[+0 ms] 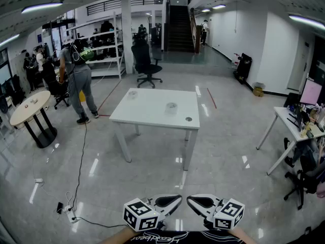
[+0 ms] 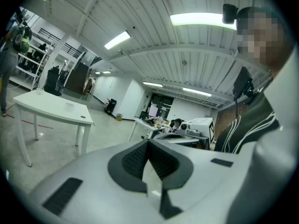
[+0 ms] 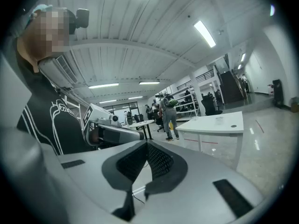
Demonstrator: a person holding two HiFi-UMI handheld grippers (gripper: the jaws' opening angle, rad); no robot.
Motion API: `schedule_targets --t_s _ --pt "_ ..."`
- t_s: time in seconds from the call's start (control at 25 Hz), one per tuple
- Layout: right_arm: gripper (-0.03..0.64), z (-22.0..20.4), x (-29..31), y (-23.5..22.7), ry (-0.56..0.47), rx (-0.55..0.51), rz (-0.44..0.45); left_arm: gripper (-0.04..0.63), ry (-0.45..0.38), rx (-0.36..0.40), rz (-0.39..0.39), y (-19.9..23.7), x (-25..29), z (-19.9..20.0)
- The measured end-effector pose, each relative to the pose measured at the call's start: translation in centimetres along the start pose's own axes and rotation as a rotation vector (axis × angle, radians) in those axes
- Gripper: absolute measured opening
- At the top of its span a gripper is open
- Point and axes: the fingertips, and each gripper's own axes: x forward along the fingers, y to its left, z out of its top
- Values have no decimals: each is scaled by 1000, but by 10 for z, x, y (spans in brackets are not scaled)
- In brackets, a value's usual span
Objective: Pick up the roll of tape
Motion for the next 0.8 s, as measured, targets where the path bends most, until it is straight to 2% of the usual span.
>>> schedule_targets --t_s 0.44,0.64,0.8 --pt "14 2 -29 -1 1 -19 -13 3 18 51 7 -28 16 3" --pt "14 -4 -27 -5 4 -12 -14 3 33 41 21 -20 14 -1" --pt "14 -14 -16 -23 29 23 -12 3 29 11 36 2 16 -1"
